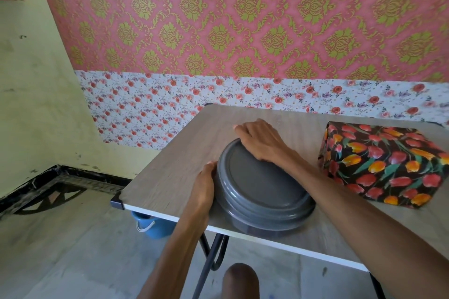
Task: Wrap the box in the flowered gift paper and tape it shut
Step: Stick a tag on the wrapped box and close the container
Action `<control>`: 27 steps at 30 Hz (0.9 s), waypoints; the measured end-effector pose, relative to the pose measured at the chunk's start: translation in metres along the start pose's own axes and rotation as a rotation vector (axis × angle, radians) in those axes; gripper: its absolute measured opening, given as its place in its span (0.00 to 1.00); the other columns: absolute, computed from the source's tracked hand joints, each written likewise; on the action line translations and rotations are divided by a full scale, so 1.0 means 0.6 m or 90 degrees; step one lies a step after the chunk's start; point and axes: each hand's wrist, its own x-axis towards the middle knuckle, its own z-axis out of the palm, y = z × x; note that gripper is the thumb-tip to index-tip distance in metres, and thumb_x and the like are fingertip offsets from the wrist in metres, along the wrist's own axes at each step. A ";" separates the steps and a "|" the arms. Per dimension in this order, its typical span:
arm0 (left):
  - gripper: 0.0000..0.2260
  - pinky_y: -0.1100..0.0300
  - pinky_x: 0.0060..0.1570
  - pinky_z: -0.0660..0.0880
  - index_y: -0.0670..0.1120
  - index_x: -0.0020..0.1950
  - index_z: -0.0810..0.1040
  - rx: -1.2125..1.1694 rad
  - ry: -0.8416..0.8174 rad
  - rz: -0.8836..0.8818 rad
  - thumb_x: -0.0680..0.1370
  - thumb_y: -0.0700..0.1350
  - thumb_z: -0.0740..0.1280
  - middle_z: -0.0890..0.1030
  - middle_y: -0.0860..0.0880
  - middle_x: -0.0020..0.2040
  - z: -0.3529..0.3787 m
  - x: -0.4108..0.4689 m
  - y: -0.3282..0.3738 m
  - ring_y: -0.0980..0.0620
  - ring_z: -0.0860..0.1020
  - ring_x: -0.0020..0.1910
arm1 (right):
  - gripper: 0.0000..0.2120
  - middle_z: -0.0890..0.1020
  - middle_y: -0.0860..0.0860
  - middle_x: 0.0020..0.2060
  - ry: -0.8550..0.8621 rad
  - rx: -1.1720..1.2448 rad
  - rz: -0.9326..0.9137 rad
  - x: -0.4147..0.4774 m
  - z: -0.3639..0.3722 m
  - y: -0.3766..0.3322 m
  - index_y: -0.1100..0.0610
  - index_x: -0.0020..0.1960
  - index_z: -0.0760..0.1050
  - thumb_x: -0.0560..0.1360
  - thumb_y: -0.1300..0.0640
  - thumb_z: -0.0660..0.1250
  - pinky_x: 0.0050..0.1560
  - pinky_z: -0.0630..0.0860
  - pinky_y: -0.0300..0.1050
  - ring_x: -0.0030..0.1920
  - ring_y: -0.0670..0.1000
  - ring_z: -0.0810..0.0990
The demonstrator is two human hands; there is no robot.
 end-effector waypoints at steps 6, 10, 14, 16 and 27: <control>0.14 0.63 0.37 0.76 0.49 0.49 0.84 0.040 -0.013 0.119 0.83 0.44 0.59 0.86 0.50 0.42 -0.003 -0.007 0.014 0.55 0.83 0.38 | 0.28 0.67 0.50 0.27 0.054 -0.004 0.033 0.011 -0.081 0.000 0.55 0.32 0.60 0.81 0.35 0.48 0.35 0.67 0.48 0.29 0.51 0.69; 0.08 0.60 0.39 0.78 0.46 0.55 0.82 0.094 0.003 0.145 0.81 0.42 0.64 0.85 0.47 0.47 -0.015 0.008 0.017 0.49 0.83 0.43 | 0.24 0.69 0.48 0.26 0.159 0.076 0.016 0.017 -0.133 -0.014 0.53 0.30 0.64 0.80 0.41 0.59 0.35 0.65 0.47 0.29 0.49 0.70; 0.10 0.64 0.39 0.73 0.46 0.59 0.81 0.148 0.113 0.163 0.81 0.41 0.63 0.82 0.49 0.53 -0.055 0.020 0.036 0.56 0.78 0.43 | 0.23 0.68 0.49 0.26 0.232 0.165 -0.032 0.022 -0.176 -0.030 0.57 0.33 0.65 0.83 0.45 0.56 0.34 0.63 0.43 0.28 0.47 0.67; 0.10 0.63 0.40 0.74 0.47 0.58 0.81 0.130 0.105 0.125 0.81 0.40 0.63 0.81 0.49 0.53 -0.075 0.020 0.043 0.54 0.77 0.45 | 0.19 0.66 0.47 0.27 0.244 0.198 -0.077 0.022 -0.177 -0.029 0.56 0.34 0.64 0.83 0.52 0.57 0.33 0.60 0.39 0.29 0.44 0.65; 0.12 0.61 0.42 0.74 0.47 0.61 0.81 0.139 0.151 0.124 0.80 0.39 0.64 0.81 0.49 0.56 -0.109 0.016 0.025 0.54 0.77 0.44 | 0.07 0.80 0.53 0.38 0.087 0.060 -0.090 0.008 -0.013 0.060 0.59 0.48 0.85 0.75 0.66 0.69 0.45 0.74 0.45 0.40 0.51 0.77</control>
